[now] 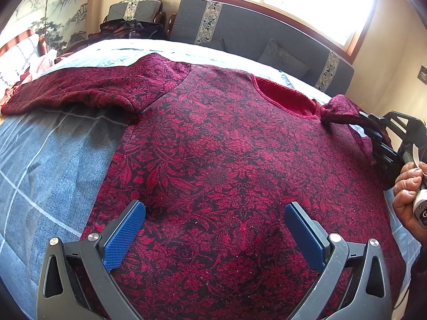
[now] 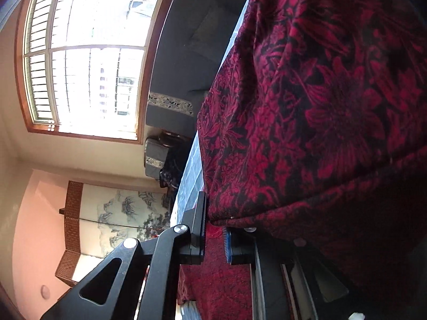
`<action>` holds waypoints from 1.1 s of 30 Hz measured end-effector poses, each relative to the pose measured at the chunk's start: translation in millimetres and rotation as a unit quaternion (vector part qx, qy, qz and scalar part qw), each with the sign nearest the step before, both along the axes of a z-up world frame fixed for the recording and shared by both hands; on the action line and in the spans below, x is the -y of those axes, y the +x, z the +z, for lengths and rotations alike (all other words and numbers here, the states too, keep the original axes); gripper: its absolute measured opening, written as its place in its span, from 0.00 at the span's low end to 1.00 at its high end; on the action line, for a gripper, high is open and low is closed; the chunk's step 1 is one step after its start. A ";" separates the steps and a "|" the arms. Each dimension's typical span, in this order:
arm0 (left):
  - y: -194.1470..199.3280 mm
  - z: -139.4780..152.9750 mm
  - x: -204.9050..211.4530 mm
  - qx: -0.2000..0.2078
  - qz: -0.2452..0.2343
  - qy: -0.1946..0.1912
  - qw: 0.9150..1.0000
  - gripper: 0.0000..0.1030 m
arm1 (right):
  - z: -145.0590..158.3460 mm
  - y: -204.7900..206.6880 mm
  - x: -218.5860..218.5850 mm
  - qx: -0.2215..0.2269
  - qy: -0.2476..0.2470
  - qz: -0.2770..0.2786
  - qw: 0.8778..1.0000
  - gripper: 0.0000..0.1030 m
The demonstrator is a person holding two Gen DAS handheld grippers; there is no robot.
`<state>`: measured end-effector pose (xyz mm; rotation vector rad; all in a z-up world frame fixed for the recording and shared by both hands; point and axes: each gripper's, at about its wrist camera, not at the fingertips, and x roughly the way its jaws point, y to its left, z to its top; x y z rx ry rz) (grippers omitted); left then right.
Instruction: Fold small clothes
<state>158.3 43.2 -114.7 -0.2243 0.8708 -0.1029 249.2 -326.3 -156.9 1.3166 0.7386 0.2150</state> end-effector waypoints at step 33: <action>82.9 11.4 -28.1 -0.099 -0.030 -0.201 0.974 1.00 | -45.3 18.9 -150.5 -0.049 0.037 0.223 0.973 0.06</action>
